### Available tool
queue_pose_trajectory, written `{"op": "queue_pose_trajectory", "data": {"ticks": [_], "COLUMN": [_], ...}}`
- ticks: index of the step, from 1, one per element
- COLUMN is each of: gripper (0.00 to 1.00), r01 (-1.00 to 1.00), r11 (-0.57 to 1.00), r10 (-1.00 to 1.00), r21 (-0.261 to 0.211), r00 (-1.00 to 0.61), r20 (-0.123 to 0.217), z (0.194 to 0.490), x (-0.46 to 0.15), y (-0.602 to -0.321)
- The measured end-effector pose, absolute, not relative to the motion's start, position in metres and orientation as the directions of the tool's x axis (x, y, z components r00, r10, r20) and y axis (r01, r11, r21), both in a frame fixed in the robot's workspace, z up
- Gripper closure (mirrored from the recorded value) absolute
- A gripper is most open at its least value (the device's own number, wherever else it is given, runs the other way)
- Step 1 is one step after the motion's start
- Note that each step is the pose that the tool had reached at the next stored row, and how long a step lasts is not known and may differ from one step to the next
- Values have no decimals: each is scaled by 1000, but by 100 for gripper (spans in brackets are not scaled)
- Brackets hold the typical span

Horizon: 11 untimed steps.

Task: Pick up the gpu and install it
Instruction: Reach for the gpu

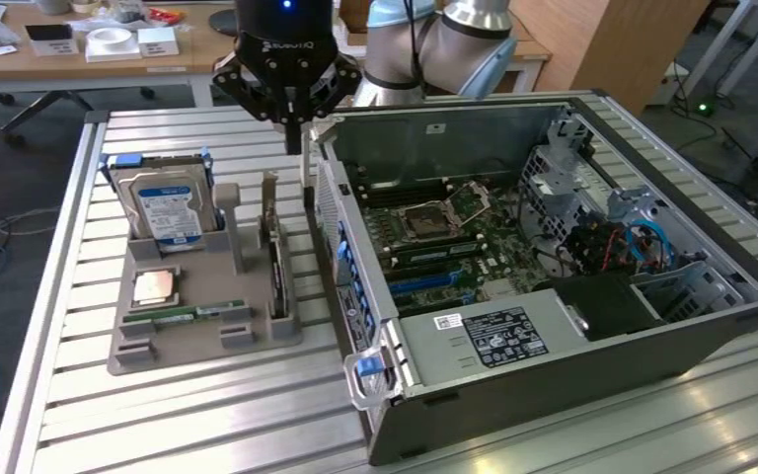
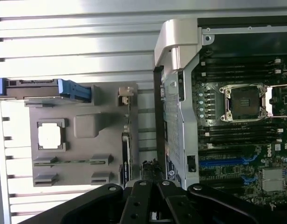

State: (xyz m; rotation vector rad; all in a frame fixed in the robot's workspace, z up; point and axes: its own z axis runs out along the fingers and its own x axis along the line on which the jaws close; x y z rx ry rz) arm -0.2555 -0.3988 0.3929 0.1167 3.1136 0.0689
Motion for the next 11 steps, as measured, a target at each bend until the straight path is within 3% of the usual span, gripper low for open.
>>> {"op": "queue_pose_trajectory", "data": {"ticks": [11], "gripper": [90], "r01": [74], "r11": [996], "r10": [75], "r21": [45], "r00": [-997], "r20": [-23], "z": [393], "x": [-276], "y": [-399]}}
